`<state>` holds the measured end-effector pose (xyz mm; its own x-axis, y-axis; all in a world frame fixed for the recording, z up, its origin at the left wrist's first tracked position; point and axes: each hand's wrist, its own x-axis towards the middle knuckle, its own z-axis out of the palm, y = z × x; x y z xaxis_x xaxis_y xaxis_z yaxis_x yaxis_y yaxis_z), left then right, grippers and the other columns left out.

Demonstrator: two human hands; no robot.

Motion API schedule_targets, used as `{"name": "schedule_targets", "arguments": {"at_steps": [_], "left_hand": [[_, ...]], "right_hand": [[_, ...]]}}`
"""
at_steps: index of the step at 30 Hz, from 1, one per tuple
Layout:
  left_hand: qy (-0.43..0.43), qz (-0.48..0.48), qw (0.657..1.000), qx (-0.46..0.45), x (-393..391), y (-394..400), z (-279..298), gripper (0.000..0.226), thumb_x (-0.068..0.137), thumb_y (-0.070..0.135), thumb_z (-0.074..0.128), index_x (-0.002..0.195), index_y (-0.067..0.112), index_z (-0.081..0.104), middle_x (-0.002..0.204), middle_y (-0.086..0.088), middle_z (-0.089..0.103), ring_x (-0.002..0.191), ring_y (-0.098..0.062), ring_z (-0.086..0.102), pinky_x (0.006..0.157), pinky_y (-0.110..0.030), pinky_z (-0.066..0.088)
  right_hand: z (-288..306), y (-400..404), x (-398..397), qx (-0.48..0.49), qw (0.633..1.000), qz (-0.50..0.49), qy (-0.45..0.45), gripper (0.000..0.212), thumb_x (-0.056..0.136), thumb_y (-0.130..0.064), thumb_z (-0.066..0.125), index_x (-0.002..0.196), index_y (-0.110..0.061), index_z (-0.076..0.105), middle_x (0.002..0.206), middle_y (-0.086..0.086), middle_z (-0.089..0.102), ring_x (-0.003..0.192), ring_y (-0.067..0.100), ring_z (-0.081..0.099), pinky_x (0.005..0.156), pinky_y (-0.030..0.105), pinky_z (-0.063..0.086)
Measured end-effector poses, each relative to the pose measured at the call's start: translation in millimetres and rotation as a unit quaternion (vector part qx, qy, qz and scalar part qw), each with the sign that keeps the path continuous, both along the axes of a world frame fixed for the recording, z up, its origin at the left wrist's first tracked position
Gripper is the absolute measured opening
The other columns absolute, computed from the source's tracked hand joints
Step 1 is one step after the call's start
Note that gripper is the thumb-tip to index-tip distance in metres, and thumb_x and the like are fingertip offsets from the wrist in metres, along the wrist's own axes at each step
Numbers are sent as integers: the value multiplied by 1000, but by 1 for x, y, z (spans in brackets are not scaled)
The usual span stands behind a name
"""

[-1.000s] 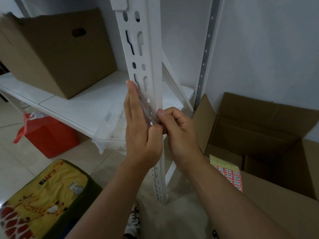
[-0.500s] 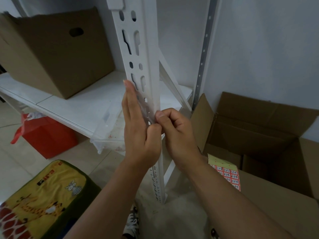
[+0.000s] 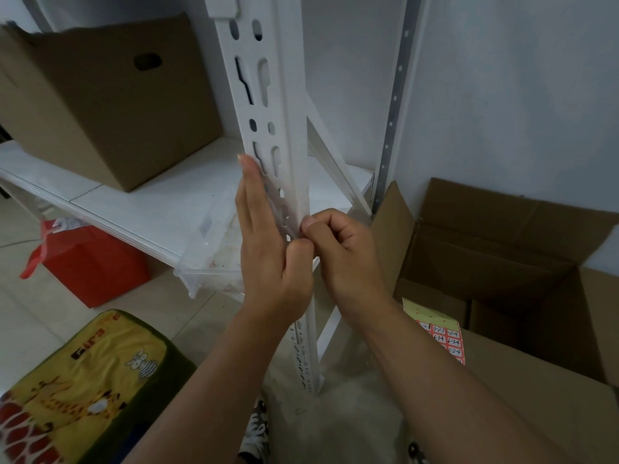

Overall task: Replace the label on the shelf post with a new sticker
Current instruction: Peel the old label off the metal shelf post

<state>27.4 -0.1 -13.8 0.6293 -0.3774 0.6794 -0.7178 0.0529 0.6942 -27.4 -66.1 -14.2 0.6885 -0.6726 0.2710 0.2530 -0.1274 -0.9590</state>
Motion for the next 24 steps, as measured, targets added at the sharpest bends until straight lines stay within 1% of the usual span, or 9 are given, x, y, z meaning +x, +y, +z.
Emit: {"name": "schedule_targets", "arguments": {"at_steps": [2,4,7,10,14,16,19,21,24], "left_hand": [[-7,-5,1000,-5,1,1,0,92,68,0,42,151,1,1,154,-2,11,137,17,11,106,-1,16],[-19,-7,1000,-4,2,3,0,87,72,7,39,151,0,2,153,-2,12,138,13,12,108,-3,16],[-30,37,999,-1,0,5,-2,80,75,16,37,147,-8,13,151,-20,21,140,-11,24,110,-9,19],[-73,126,989,-29,-5,4,-3,67,75,17,48,132,-16,37,127,-32,40,120,-29,39,101,-18,31],[-131,85,986,-64,-12,5,-5,31,86,13,52,107,-10,55,97,-18,55,89,-22,53,78,-20,43],[-134,37,988,-69,-18,5,-3,23,89,12,52,103,-5,57,91,-9,57,80,-19,58,72,-23,49],[-129,2,989,-73,-23,3,0,17,89,10,52,101,0,59,89,-3,58,78,-12,59,73,-19,50],[-133,-8,988,-71,-24,2,0,17,88,9,53,97,-3,60,89,-1,57,79,-10,58,75,-17,49],[-144,-27,987,-65,-25,1,-2,18,87,10,57,98,-5,60,91,-3,58,79,-15,61,74,-23,53]], "right_hand": [[-2,-3,0,5,1000,5,11,23,91,-10,55,80,10,60,72,19,58,66,28,54,65,37,52],[-4,-5,-1,15,1000,10,22,23,91,-12,57,81,8,61,73,18,60,69,33,57,70,44,54],[-5,-8,-5,32,999,24,21,25,92,-18,58,82,5,62,73,15,62,70,32,58,73,46,55],[-3,-13,-14,55,996,70,3,35,91,-28,59,85,6,59,69,8,59,68,23,56,72,38,53],[-2,-20,-26,100,981,168,-4,55,80,-47,59,87,8,56,78,15,56,76,31,54,74,40,49],[-1,-21,-29,108,974,201,0,46,83,-49,57,81,-3,64,71,9,54,69,23,52,69,36,46],[0,-21,-30,98,969,225,-9,32,83,-50,52,76,-25,71,67,3,55,66,22,49,69,41,42],[-1,-23,-30,72,976,204,7,34,85,-50,50,85,-24,72,71,4,62,71,25,57,73,43,44],[-2,-27,-31,4,987,151,61,32,96,-34,46,90,-12,68,68,-6,66,67,13,62,68,35,52]]}}
